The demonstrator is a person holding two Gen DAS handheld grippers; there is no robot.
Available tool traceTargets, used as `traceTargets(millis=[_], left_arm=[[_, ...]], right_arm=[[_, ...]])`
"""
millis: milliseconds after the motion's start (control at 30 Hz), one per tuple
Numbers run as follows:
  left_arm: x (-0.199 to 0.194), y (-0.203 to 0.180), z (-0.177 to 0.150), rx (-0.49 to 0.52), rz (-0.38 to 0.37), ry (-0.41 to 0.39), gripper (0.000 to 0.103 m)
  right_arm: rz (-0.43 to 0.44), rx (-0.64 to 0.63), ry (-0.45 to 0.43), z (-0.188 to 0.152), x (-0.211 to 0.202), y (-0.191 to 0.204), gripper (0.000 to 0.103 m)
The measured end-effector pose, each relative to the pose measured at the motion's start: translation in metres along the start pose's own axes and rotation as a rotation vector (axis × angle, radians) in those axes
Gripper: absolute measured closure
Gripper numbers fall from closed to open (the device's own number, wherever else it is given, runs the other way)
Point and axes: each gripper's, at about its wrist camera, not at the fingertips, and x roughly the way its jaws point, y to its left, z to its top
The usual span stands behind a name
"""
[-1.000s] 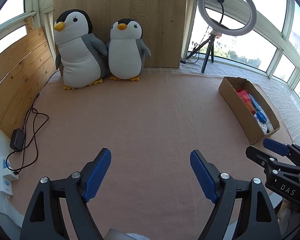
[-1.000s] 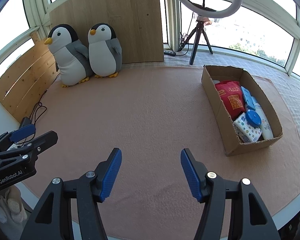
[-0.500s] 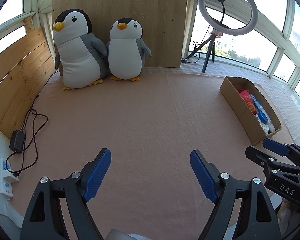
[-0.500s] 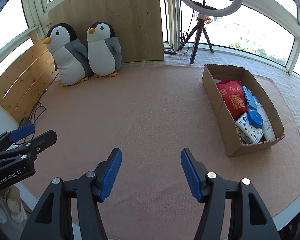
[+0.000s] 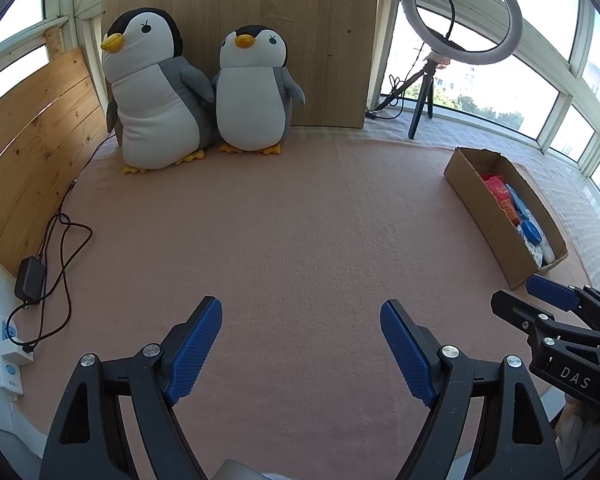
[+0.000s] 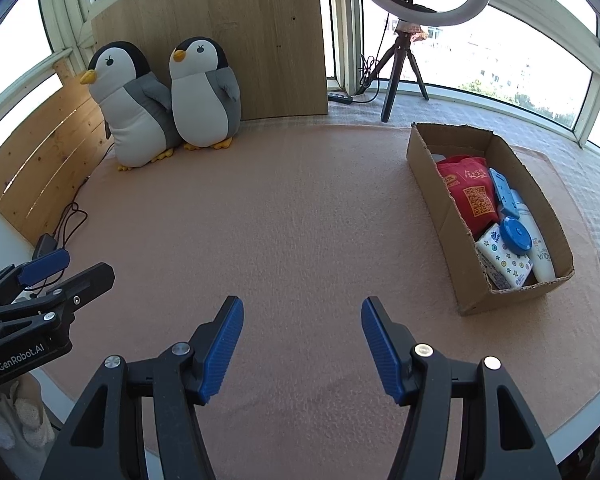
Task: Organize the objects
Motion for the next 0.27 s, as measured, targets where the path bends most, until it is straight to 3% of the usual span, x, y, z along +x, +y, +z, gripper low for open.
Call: traceTargets(millis=[267], left_arm=[[0.012,0.003,-0.001,-0.004,0.009,0.014,0.014]], right_arm=[[0.001,-0.004,0.017,0.001,0.009,0.004,0.045]])
